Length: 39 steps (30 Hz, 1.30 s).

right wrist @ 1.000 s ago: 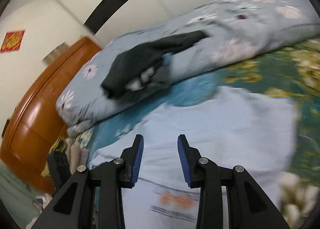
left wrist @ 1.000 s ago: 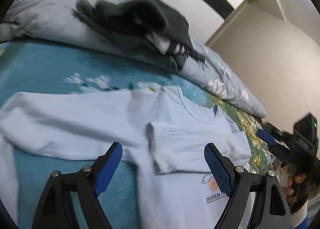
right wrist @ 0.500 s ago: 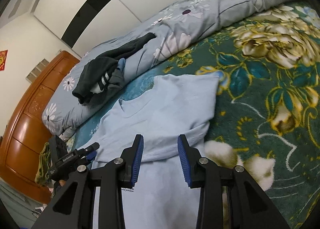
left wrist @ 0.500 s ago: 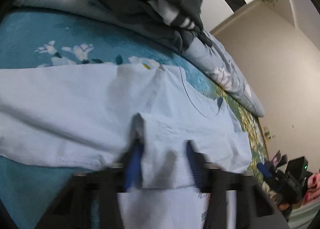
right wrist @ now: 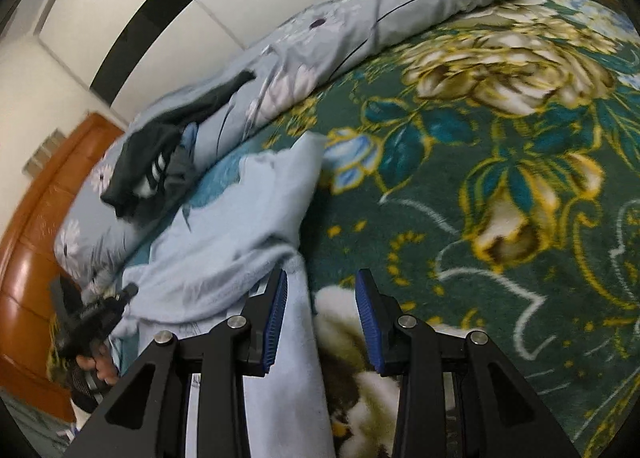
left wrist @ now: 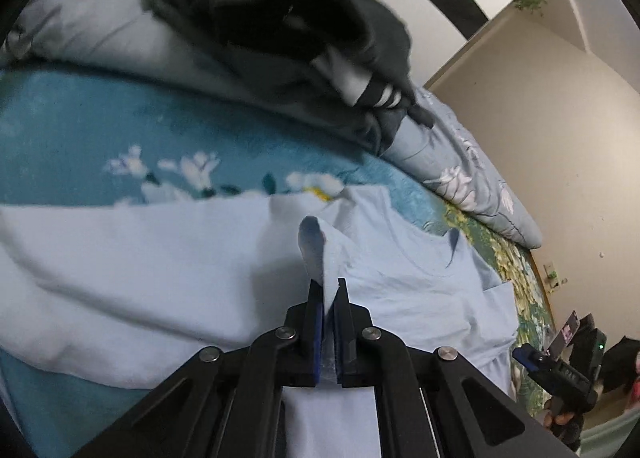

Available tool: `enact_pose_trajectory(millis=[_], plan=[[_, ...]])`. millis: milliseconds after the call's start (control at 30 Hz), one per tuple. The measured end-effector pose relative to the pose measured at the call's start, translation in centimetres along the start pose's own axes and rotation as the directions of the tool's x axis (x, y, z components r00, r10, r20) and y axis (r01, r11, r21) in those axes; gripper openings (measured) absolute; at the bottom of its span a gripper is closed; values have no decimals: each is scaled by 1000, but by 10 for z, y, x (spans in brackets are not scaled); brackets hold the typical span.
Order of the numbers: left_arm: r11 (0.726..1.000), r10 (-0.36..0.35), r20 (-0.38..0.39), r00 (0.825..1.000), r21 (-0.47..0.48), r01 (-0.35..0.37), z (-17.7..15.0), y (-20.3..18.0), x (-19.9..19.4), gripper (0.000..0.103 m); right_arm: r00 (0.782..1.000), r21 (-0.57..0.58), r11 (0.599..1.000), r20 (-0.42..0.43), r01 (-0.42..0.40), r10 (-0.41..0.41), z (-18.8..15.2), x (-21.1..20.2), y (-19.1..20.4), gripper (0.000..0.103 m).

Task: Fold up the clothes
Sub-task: 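Grasp the sleeve nearest the left gripper with the left gripper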

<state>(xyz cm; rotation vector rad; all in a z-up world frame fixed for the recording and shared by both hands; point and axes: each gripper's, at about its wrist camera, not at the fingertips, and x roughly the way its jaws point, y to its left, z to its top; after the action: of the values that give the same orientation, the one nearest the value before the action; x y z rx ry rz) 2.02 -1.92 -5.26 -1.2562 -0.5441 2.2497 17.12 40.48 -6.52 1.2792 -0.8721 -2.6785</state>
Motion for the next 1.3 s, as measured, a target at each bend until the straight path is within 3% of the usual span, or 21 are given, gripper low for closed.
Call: enact_pose_trajectory(millis=[133, 267, 400, 567, 800, 1033, 1200, 1300], plan=[[999, -26, 11, 1000, -39, 26, 2, 4, 0, 4, 995, -169, 982, -37, 84, -92, -4, 20, 28, 43], [999, -27, 21, 999, -17, 27, 5, -1, -5, 4, 979, -336, 923, -2, 189, -202, -9, 38, 53, 44], [1000, -2, 15, 1000, -4, 2, 5, -3, -2, 4, 959, -336, 898, 99, 283, -265, -2, 42, 58, 44], [1000, 20, -3, 1000, -4, -20, 2, 1, 3, 4, 931, -281, 893, 213, 350, -297, -11, 10, 48, 44], [998, 60, -40, 997, 24, -59, -9, -4, 15, 5, 937, -226, 911, 135, 346, -323, -10, 11, 24, 44], [1000, 22, -36, 999, 3, -22, -7, 4, 2, 12, 943, -266, 906, 131, 330, -305, -21, -6, 33, 44], [994, 108, 3, 994, -34, -108, -10, 22, -28, 17, 943, -294, 898, 156, 328, -293, -35, -32, 44, 46], [986, 152, 35, 988, -70, -149, -21, 38, -62, 26, 946, -306, 896, 157, 320, -284, -46, -39, 50, 46]])
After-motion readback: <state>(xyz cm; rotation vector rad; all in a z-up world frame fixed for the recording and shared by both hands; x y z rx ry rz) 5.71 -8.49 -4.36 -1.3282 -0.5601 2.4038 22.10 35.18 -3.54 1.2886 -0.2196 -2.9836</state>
